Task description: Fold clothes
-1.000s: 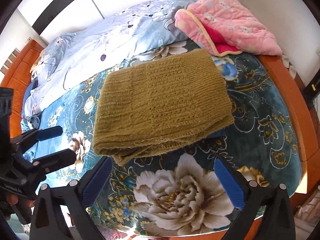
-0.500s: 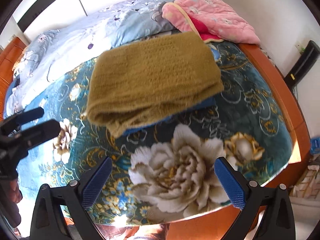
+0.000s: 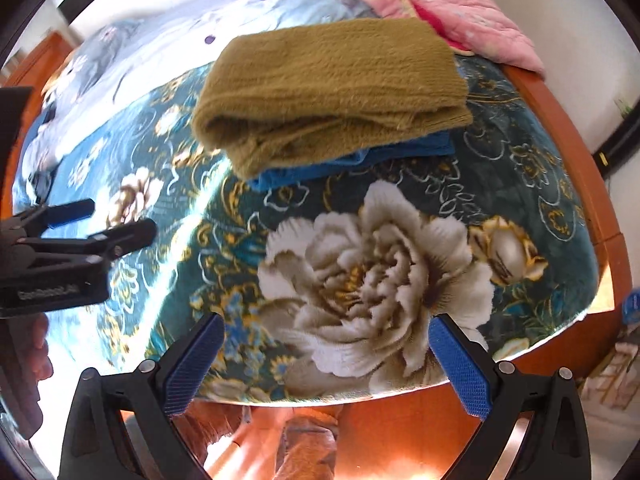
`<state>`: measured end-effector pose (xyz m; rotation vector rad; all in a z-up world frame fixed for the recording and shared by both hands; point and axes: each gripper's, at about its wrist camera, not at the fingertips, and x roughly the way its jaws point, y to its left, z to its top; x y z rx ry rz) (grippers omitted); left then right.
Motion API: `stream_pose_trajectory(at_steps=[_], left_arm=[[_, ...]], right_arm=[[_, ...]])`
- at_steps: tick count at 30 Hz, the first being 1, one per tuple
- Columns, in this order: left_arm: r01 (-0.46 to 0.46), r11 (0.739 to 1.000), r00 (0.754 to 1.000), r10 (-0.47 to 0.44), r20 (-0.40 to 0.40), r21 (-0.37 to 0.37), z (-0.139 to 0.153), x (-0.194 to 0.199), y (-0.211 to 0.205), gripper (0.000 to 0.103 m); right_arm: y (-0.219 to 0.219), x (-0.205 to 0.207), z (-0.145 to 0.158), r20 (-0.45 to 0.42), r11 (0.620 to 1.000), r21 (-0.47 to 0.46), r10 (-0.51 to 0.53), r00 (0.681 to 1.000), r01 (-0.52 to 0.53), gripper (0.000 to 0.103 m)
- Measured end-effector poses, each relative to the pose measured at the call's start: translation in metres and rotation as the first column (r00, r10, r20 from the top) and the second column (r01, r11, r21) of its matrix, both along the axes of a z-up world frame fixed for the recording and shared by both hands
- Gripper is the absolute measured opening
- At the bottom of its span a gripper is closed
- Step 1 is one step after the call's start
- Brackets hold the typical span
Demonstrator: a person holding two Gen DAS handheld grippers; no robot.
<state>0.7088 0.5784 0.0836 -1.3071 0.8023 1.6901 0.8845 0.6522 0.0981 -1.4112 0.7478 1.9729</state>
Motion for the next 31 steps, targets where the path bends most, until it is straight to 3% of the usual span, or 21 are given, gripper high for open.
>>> stream_pose_trajectory(at_steps=[6, 31], left_arm=[[-0.048, 0.998, 0.999, 0.048, 0.015, 0.026, -0.013, 0.009, -0.012, 0.103], [-0.044, 0.998, 0.998, 0.041, 0.049, 0.051, -0.018, 0.016, -0.005, 0.103]], right_arm=[[0.001, -0.001, -0.011, -0.008, 0.997, 0.006, 0.074, 0.997, -0.074, 0.103], [0.026, -0.008, -0.012, -0.041, 0.999, -0.019, 0.040, 0.998, -0.041, 0.103]])
